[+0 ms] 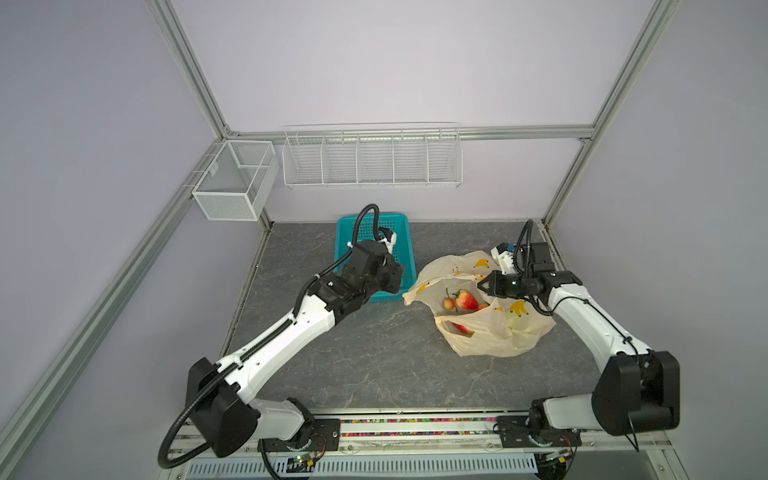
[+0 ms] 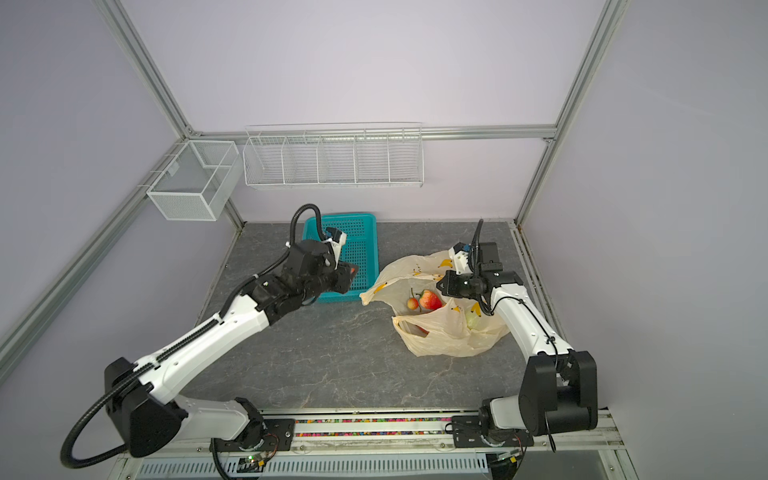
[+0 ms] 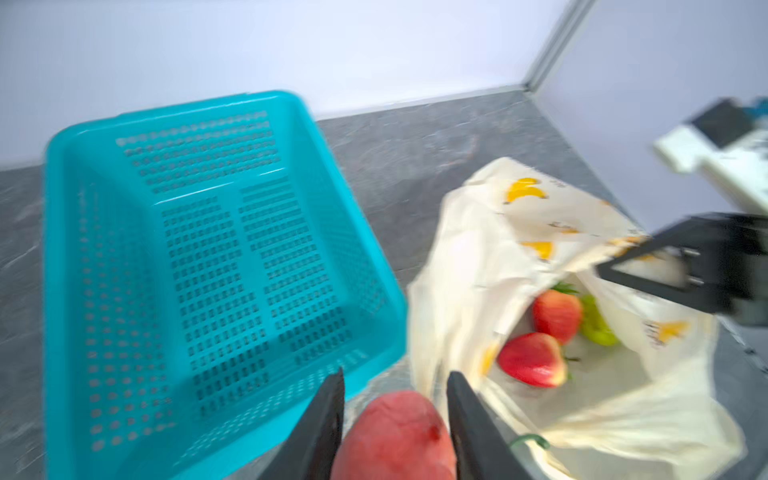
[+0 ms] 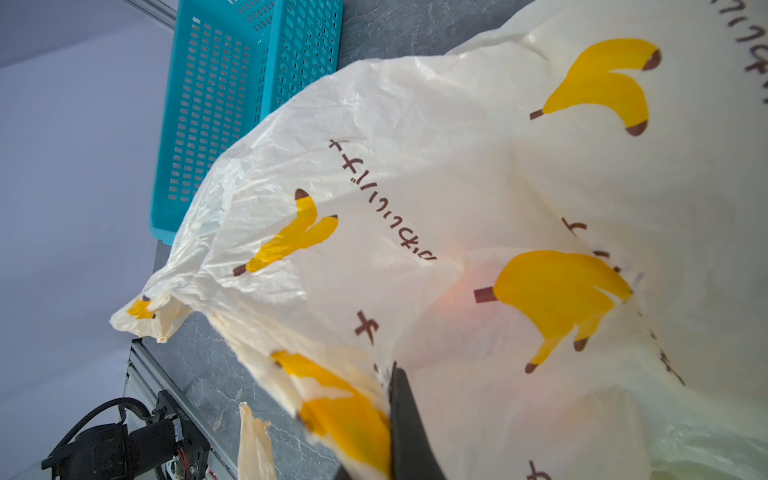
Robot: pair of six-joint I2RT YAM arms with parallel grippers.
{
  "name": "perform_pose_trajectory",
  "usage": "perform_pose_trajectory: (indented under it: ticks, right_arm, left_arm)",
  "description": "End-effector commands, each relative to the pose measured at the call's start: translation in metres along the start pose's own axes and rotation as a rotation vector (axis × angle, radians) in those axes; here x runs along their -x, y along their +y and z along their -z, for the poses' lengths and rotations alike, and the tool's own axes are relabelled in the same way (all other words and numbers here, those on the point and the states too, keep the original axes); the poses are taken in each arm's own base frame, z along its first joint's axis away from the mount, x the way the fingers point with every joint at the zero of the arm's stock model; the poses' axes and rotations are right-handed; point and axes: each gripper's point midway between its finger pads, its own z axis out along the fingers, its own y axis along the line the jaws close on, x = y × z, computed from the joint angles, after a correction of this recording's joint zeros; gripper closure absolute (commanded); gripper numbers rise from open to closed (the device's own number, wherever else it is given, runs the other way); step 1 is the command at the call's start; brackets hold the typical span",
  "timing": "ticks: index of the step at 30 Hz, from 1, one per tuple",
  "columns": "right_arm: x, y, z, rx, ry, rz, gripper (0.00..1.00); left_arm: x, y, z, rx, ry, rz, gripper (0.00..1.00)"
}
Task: Place the fake fruits into the plastic bag and tie a complex knot
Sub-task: 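Carry the round peach into the bag held by the right gripper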
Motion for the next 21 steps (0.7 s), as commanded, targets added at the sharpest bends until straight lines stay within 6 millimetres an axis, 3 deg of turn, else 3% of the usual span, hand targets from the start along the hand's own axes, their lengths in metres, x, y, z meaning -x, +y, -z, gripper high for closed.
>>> perform_pose_trajectory:
  ticks: [1, 3, 6, 12, 21]
  right_arm:
    - [-0.003, -0.005, -0.002, -0.007, 0.006, 0.005, 0.93]
    - [-0.004, -0.004, -0.001, -0.007, 0.003, 0.007, 0.93]
    - [-0.003, -0.003, 0.001, -0.006, -0.003, 0.009, 0.93]
    - [-0.002, -0.001, 0.002, 0.003, -0.004, 0.012, 0.93]
    - [-0.002, 0.0, 0.002, 0.008, -0.005, 0.012, 0.93]
  left_arm:
    - [-0.004, -0.061, -0.004, -0.179, -0.059, -0.06, 0.59]
    - [-0.018, -0.079, -0.02, -0.236, -0.006, -0.07, 0.59]
    - [-0.038, -0.089, -0.055, -0.251, 0.081, -0.075, 0.59]
    - [-0.058, -0.078, -0.117, -0.131, 0.164, -0.135, 0.6]
    - [-0.071, -0.082, -0.18, -0.094, 0.141, -0.096, 0.6]
